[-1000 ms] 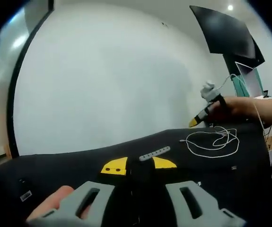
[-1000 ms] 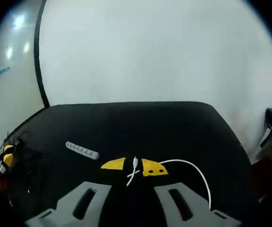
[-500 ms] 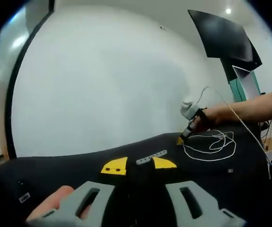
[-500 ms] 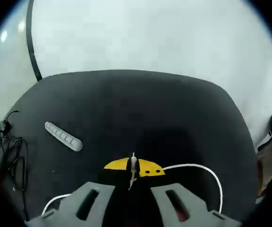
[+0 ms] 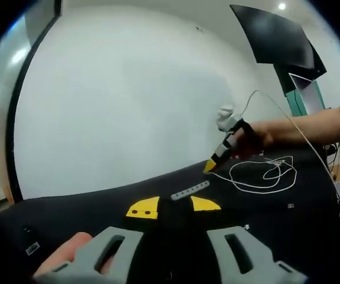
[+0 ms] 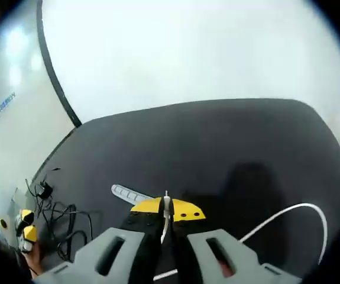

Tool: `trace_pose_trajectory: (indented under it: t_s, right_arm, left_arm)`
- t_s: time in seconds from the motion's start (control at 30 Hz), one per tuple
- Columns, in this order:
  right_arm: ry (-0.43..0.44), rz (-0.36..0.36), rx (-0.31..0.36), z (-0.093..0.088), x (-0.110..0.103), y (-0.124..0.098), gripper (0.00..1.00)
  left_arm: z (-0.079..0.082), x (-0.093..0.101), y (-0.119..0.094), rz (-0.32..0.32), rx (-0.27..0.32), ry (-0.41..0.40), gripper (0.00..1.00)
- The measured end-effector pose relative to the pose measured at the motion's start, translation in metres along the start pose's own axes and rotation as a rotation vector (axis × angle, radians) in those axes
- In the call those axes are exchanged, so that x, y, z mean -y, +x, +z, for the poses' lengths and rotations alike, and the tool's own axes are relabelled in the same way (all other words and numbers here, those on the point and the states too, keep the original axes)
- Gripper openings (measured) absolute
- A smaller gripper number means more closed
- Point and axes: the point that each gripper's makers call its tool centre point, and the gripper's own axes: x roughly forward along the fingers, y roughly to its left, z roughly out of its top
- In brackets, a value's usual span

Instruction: Grab the wires, straighten them and put them on the rack

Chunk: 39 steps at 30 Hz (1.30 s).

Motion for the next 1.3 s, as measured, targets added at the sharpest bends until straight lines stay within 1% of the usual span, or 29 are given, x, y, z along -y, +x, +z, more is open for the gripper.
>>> trace_pose_trajectory:
  t_s: [0.1, 0.23, 0.3, 0.37, 0.43, 0.5, 0.57, 0.63, 0.73, 0.83, 0.9, 0.93, 1.0, 1.07, 1.1, 1.13, 1.17, 1.2, 1.23, 1.27, 1.3]
  right_arm:
    - [0.01, -0.008, 0.008, 0.0, 0.002, 0.011, 0.03]
    - [0.061, 0.012, 0.016, 0.001, 0.001, 0.021, 0.03]
    - [0.066, 0.007, 0.019, 0.001, 0.001, 0.023, 0.03]
    - [0.067, -0.02, 0.045, 0.007, 0.008, 0.026, 0.03]
    - [0.087, -0.014, 0.051, 0.009, 0.011, 0.031, 0.03]
    - [0.108, -0.001, 0.044, 0.006, 0.01, 0.033, 0.03]
    - [0.109, -0.006, 0.047, 0.003, 0.009, 0.035, 0.03]
    - [0.109, -0.022, 0.06, 0.004, 0.012, 0.036, 0.03]
    - [0.105, -0.026, 0.066, 0.004, 0.013, 0.037, 0.03]
    - [0.074, -0.031, 0.082, 0.006, 0.013, 0.036, 0.03]
    - [-0.002, -0.006, 0.095, 0.008, 0.011, 0.035, 0.06]
    - [0.009, -0.004, 0.085, 0.006, 0.01, 0.034, 0.08]
    - [0.031, 0.013, 0.103, 0.009, 0.013, 0.029, 0.15]
    - [0.06, 0.028, 0.109, 0.013, 0.016, 0.023, 0.2]
    - [0.057, 0.024, 0.116, 0.015, 0.019, 0.019, 0.22]
    - [0.032, 0.007, 0.135, 0.019, 0.023, 0.012, 0.21]
    - [-0.018, -0.006, 0.152, 0.024, 0.026, 0.005, 0.1]
    - [-0.111, 0.006, 0.177, 0.031, 0.025, -0.001, 0.0]
    - [-0.146, 0.02, 0.204, 0.034, 0.02, -0.004, 0.0]
    - [-0.207, 0.032, 0.211, 0.036, 0.014, -0.01, 0.0]
    - [-0.285, 0.063, 0.18, 0.028, 0.004, -0.011, 0.0]
  left_arm:
    - [-0.001, 0.003, 0.001, -0.007, -0.005, 0.017, 0.15]
    - [-0.005, 0.005, 0.003, -0.015, -0.027, 0.053, 0.15]
    - [-0.005, 0.005, 0.003, -0.017, -0.029, 0.057, 0.15]
    - [-0.004, 0.005, 0.003, -0.017, -0.026, 0.058, 0.15]
    - [-0.005, 0.005, 0.003, -0.016, -0.027, 0.058, 0.15]
    - [-0.006, 0.005, 0.003, -0.017, -0.03, 0.06, 0.15]
    - [-0.006, 0.005, 0.003, -0.02, -0.033, 0.063, 0.15]
    - [-0.006, 0.005, 0.003, -0.019, -0.033, 0.064, 0.15]
    - [-0.004, 0.004, 0.003, -0.019, -0.023, 0.052, 0.15]
    - [-0.004, 0.003, 0.003, -0.015, -0.02, 0.043, 0.15]
    - [-0.004, 0.002, 0.003, -0.01, -0.022, 0.044, 0.15]
    - [-0.001, 0.002, 0.002, -0.008, -0.01, 0.036, 0.15]
    - [0.004, 0.0, 0.0, 0.001, 0.02, 0.015, 0.15]
    - [0.002, -0.005, 0.0, 0.007, 0.015, -0.001, 0.15]
    - [0.002, -0.005, 0.0, 0.009, 0.013, -0.008, 0.15]
    - [0.002, -0.004, -0.002, 0.011, 0.012, -0.016, 0.14]
    - [0.003, -0.004, -0.003, 0.011, 0.019, -0.023, 0.14]
    - [0.005, -0.003, -0.003, 0.008, 0.026, -0.029, 0.14]
    - [0.005, -0.002, -0.003, 0.005, 0.027, -0.033, 0.14]
    - [0.004, -0.001, -0.003, 0.005, 0.024, -0.034, 0.14]
    - [0.003, -0.001, -0.002, 0.005, 0.016, -0.028, 0.14]
